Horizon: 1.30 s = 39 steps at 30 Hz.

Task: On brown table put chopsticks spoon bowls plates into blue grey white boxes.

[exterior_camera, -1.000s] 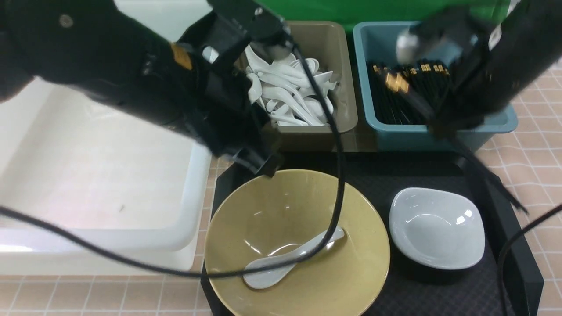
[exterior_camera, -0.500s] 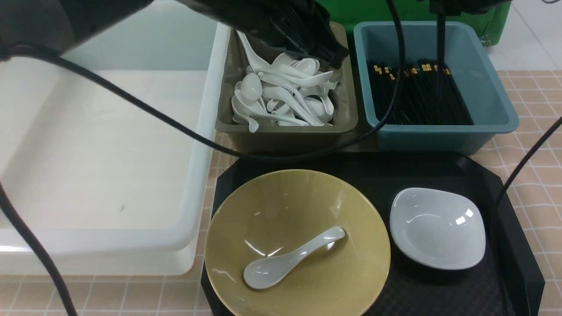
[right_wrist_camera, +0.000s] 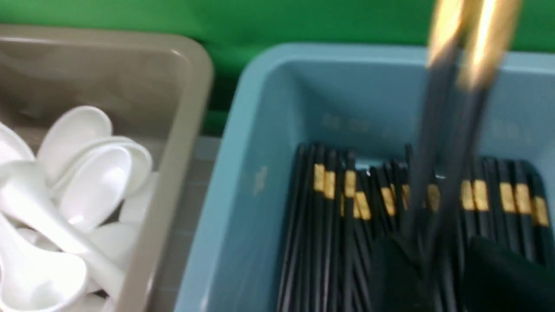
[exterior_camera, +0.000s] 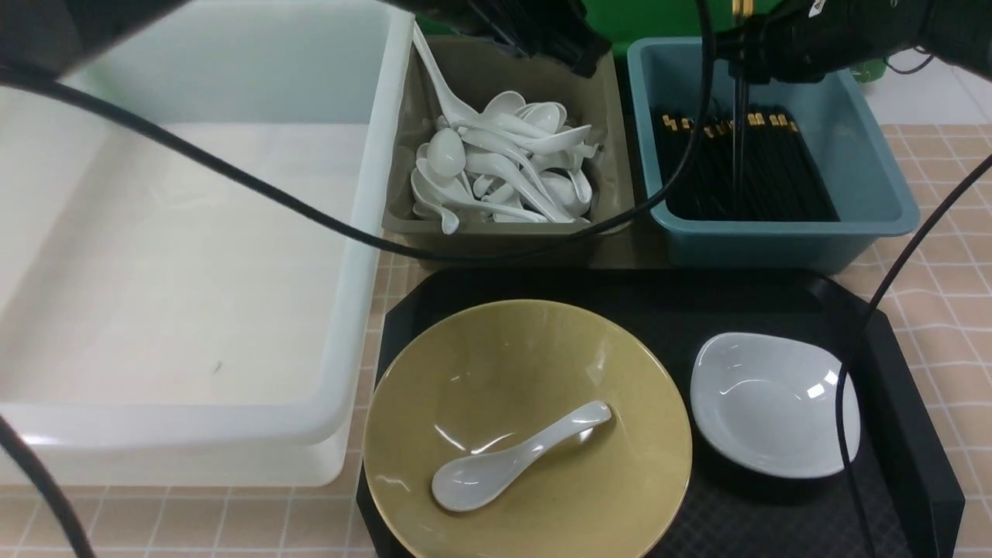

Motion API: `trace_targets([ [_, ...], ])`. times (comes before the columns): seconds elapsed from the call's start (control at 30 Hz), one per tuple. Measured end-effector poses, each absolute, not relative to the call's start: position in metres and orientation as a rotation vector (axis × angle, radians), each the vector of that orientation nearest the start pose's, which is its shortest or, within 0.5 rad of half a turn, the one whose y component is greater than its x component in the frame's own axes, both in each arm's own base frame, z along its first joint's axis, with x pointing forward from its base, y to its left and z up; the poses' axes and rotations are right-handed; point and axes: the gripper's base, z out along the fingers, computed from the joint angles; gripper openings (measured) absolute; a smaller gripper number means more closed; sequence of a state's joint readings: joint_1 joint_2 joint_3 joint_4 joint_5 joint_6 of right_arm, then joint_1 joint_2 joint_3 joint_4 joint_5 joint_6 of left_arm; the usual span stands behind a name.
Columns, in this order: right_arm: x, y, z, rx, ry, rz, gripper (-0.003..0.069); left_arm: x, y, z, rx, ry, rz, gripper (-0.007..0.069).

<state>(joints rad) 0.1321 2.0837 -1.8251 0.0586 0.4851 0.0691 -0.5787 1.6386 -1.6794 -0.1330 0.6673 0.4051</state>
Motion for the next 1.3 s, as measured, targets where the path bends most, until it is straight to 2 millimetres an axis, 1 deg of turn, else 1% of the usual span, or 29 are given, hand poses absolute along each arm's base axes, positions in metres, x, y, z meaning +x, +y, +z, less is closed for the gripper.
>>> trace_targets([
  [0.03,0.489,0.067,0.275,-0.029,2.257,0.168,0.0374,0.310,-0.211,0.418,0.939,1.875,-0.250,0.0001],
  [0.1,0.483,0.067,0.283,-0.036,2.324,0.164,0.0426,0.296,-0.202,0.434,0.934,1.851,-0.246,0.0001],
  [0.13,0.483,0.067,0.285,-0.036,2.319,0.165,0.0429,0.294,-0.201,0.436,0.934,1.849,-0.244,0.0001],
  [0.17,0.474,0.067,0.297,-0.085,2.393,0.150,0.0445,0.279,-0.190,0.451,0.933,1.831,-0.239,0.0001],
  [0.2,0.470,0.068,0.306,-0.124,2.414,0.141,0.0447,0.272,-0.186,0.456,0.933,1.825,-0.238,0.0001],
  [0.23,0.469,0.068,0.307,-0.134,2.420,0.140,0.0447,0.270,-0.184,0.456,0.935,1.829,-0.238,0.0001],
  [0.27,0.457,0.071,0.322,-0.250,2.473,0.130,0.0446,0.251,-0.172,0.465,0.935,1.818,-0.239,0.0001],
  [0.33,0.443,0.079,0.336,-0.386,2.517,0.145,0.0442,0.232,-0.160,0.464,0.945,1.836,-0.237,0.0001],
  [0.37,0.441,0.079,0.338,-0.401,2.521,0.148,0.0442,0.230,-0.159,0.466,0.940,1.829,-0.239,0.0001],
  [0.4,0.427,0.091,0.349,-0.535,2.541,0.205,0.0433,0.212,-0.147,0.459,0.939,1.855,-0.246,0.0001],
  [0.43,0.422,0.097,0.354,-0.602,2.530,0.230,0.0428,0.203,-0.141,0.453,0.933,1.874,-0.251,0.0001],
  [0.47,0.419,0.099,0.356,-0.619,2.523,0.238,0.0428,0.203,-0.141,0.449,0.937,1.884,-0.251,0.0001],
  [0.5,0.406,0.114,0.369,-0.721,2.479,0.306,0.0417,0.185,-0.129,0.440,0.920,1.903,-0.263,0.0001],
  [0.57,0.393,0.131,0.380,-0.818,2.423,0.339,0.0409,0.171,-0.120,0.422,0.898,1.951,-0.280,0.0001],
  [0.67,0.373,0.154,0.392,-0.950,2.348,0.364,0.0401,0.154,-0.109,0.402,0.872,1.983,-0.295,0.0001],
  [0.73,0.347,0.180,0.399,-1.115,2.270,0.383,0.0395,0.135,-0.096,0.390,0.842,1.980,-0.310,0.0001],
  [0.77,0.335,0.191,0.399,-1.193,2.239,0.389,0.0393,0.130,-0.093,0.386,0.837,1.978,-0.312,0.0001],
  [0.8,0.331,0.195,0.398,-1.219,2.231,0.393,0.0393,0.128,-0.092,0.386,0.837,1.976,-0.313,0.0001],
  [0.83,0.315,0.209,0.395,-1.333,2.189,0.399,0.0391,0.119,-0.086,0.381,0.830,1.968,-0.316,0.0001],
  [0.87,0.306,0.216,0.391,-1.408,2.161,0.393,0.0390,0.113,-0.082,0.378,0.824,1.960,-0.318,0.0001],
  [0.93,0.280,0.234,0.374,-1.622,2.096,0.364,0.0388,0.101,-0.074,0.373,0.811,1.941,-0.324,0.0001],
  [0.97,0.274,0.238,0.368,-1.686,2.073,0.343,0.0389,0.097,-0.071,0.372,0.805,1.932,-0.326,0.0001],
  [1.0,0.263,0.245,0.356,-1.787,2.048,0.320,0.0389,0.093,-0.069,0.369,0.802,1.928,-0.330,0.0001],
  [1.07,0.251,0.252,0.334,-1.940,2.015,0.266,0.0389,0.086,-0.065,0.366,0.794,1.914,-0.338,0.0001],
  [1.1,0.249,0.254,0.330,-1.965,2.015,0.263,0.0389,0.086,-0.064,0.366,0.793,1.911,-0.339,0.0001],
  [1.17,0.241,0.258,0.303,-2.111,1.998,0.212,0.0389,0.081,-0.062,0.360,0.789,1.914,-0.352,0.0001],
  [1.23,0.239,0.260,0.279,-2.209,2.007,0.181,0.0389,0.079,-0.062,0.355,0.787,1.925,-0.367,0.0001],
  [1.27,0.239,0.259,0.279,-2.211,2.006,0.178,0.0389,0.079,-0.062,0.355,0.787,1.925,-0.367,0.0001],
  [1.3,0.242,0.260,0.268,-2.244,2.010,0.150,0.0389,0.080,-0.063,0.352,0.789,1.936,-0.372,0.0001],
])
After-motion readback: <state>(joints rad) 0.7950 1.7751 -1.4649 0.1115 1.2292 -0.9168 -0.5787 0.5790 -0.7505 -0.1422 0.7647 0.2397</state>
